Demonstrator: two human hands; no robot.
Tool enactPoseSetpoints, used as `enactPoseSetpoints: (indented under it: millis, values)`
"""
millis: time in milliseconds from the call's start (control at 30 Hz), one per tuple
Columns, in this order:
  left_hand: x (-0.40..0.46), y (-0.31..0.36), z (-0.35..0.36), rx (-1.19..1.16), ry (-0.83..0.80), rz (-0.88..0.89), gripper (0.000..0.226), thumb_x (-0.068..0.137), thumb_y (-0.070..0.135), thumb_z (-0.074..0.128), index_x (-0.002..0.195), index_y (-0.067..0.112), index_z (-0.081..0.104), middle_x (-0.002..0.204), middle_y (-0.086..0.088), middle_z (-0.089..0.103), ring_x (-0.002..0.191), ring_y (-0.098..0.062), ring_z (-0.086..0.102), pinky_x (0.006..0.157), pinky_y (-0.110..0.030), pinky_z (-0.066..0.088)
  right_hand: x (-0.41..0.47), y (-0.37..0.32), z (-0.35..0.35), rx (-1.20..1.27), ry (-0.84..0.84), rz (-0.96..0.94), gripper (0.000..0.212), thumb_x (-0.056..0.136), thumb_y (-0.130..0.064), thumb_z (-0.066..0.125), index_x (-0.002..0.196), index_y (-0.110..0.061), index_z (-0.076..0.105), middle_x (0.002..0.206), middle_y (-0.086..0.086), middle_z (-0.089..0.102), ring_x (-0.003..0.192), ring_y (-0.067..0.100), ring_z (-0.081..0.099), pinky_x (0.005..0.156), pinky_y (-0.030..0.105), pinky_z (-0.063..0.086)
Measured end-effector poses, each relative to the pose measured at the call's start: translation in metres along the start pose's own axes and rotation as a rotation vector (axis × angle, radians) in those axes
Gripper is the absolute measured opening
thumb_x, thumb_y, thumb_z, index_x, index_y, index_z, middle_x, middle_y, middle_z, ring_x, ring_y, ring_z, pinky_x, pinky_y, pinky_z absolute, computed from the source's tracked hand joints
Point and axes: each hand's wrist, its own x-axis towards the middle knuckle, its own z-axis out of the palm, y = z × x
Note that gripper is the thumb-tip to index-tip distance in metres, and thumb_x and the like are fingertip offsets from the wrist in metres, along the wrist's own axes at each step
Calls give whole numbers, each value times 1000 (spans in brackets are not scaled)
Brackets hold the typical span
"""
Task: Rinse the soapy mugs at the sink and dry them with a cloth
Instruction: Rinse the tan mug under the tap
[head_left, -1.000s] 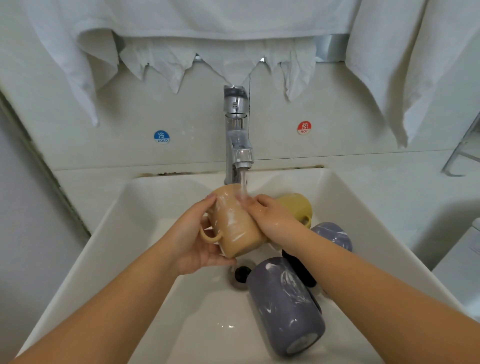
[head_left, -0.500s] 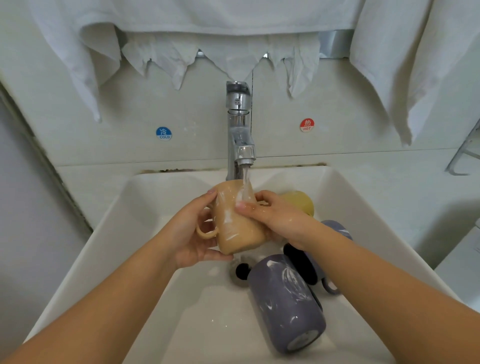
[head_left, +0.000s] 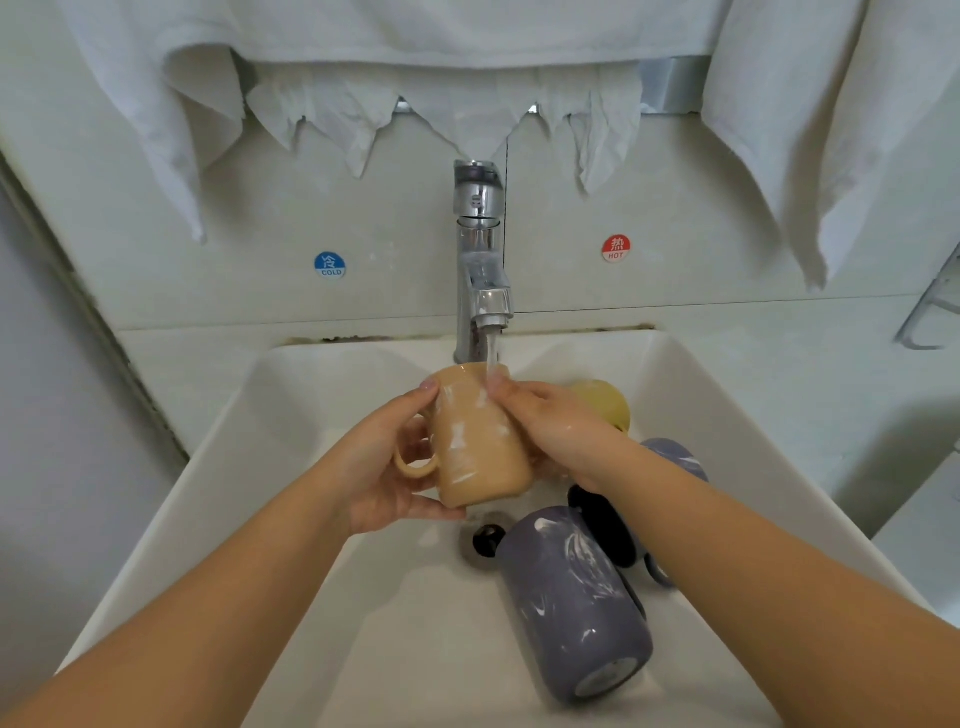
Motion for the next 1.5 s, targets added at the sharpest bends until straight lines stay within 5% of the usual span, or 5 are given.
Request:
enactPoseSetpoints:
  millis: [167, 633, 800, 1367, 1500]
  values:
    - [1, -1, 0, 13, 13, 26, 47, 80, 53, 62, 109, 16, 65, 98, -7, 63, 82, -28, 66, 69, -54, 57, 0, 4, -3, -3, -91, 24, 67, 70, -54, 77, 124, -23, 56, 113, -2, 69, 99, 18, 68, 80, 42, 59]
    - [1, -2, 2, -20, 38, 10, 40, 85, 51, 62, 105, 16, 63, 98, -7, 59, 82, -29, 62, 66, -57, 57, 3, -4, 6, -88, 113, -1, 46, 88, -61, 51, 103, -19, 62, 98, 0, 69, 83, 15, 65, 59, 27, 50]
    - [-1, -3, 3, -46, 28, 6, 36, 86, 49, 61, 106, 19, 66, 101, -8, 62, 87, -32, 63, 64, -54, 57, 1, 5, 10, -127, 3, -20, 86, 62, -70, 72, 128, -20, 49, 118, -1, 64, 104, 18, 64, 92, 38, 53]
    - [-2, -2, 5, -114, 38, -31, 55, 84, 53, 61, 115, 7, 64, 95, -11, 61, 87, -35, 66, 62, -53, 58, 5, -5, 14, -194, 111, -64, 62, 92, -65, 33, 125, -16, 51, 117, 0, 58, 105, 17, 57, 94, 36, 45]
    - [-1, -3, 2, -129, 30, -23, 48, 86, 52, 60, 105, 8, 68, 92, -10, 62, 84, -36, 68, 67, -55, 57, -5, 3, 13, -128, -40, -46, 72, 80, -59, 64, 135, -19, 40, 125, -2, 59, 109, 16, 60, 93, 34, 50]
